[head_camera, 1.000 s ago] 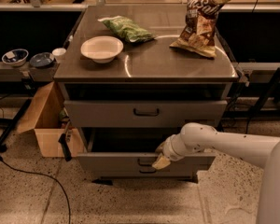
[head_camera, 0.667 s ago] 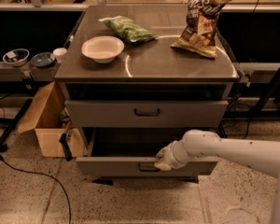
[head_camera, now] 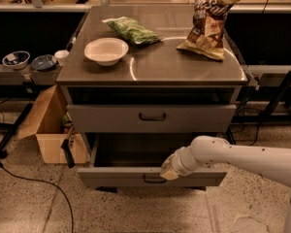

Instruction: Open middle drawer

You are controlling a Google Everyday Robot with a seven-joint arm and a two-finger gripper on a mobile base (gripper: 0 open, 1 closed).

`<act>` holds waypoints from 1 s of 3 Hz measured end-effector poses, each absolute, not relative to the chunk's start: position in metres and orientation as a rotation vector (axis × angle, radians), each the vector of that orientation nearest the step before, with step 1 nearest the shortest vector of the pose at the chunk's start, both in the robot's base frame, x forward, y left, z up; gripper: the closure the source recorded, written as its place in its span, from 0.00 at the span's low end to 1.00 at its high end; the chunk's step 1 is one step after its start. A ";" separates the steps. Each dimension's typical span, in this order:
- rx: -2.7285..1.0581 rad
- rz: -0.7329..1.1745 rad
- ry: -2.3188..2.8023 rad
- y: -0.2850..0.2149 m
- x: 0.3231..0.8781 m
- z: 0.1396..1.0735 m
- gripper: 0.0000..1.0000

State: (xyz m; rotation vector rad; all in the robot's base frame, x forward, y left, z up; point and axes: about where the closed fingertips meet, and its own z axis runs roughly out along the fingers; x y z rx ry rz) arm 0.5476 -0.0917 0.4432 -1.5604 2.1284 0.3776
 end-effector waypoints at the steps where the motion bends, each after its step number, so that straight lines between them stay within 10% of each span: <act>1: -1.564 0.386 2.122 -0.093 0.547 0.440 1.00; 3: -1.571 0.410 2.111 -0.095 0.529 0.436 1.00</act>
Offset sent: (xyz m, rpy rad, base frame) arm -0.0672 -0.0324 -0.0565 0.0334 0.0558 0.0565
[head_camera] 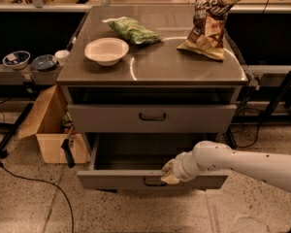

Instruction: Open middle drawer

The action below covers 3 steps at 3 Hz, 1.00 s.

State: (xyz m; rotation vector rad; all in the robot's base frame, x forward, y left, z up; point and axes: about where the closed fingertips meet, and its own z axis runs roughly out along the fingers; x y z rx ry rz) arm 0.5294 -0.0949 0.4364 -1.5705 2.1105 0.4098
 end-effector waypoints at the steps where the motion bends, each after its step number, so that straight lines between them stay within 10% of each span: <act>1: -1.556 0.433 2.101 -0.095 0.509 0.439 1.00; 3: -1.528 0.457 2.140 -0.100 0.471 0.439 1.00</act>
Offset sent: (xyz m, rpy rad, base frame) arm -0.2045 -0.0404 -0.0013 0.0511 0.1428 -0.1072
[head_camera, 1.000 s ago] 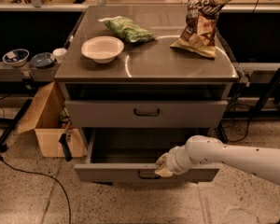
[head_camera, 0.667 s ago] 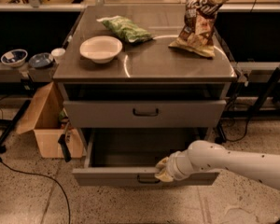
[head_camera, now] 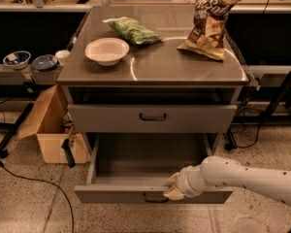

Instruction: Open middle drawer

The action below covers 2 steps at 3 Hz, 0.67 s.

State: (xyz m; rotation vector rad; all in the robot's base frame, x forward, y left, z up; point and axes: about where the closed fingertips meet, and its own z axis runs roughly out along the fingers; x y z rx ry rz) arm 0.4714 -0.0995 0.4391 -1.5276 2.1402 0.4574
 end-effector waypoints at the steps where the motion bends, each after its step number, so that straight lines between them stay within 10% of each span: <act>1: -1.534 0.456 2.136 -0.098 0.470 0.440 1.00; 2: -1.545 0.445 2.122 -0.093 0.460 0.449 1.00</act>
Offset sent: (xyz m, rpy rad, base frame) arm -0.0140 0.0095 0.0090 -0.0167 -0.0181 0.0456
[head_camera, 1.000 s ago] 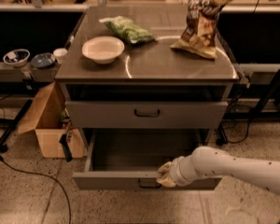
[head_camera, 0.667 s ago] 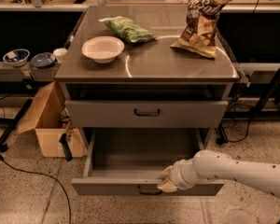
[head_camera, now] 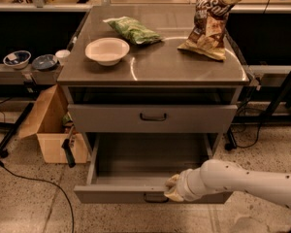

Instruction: Open middle drawer

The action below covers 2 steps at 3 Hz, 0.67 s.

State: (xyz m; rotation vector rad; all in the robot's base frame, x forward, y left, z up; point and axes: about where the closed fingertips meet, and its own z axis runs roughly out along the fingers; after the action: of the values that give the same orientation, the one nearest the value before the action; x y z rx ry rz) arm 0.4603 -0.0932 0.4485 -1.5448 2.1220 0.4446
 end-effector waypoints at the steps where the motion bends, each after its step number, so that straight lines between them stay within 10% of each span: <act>1: -1.541 0.442 2.123 -0.094 0.460 0.447 1.00; 2: -1.527 0.448 2.138 -0.095 0.444 0.448 1.00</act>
Offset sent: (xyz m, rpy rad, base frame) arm -0.1867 -0.0183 0.0155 0.0156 0.1076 -0.1489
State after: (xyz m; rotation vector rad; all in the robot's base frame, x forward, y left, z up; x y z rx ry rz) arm 0.4445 -0.0949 0.4476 -1.5269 2.1382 0.4479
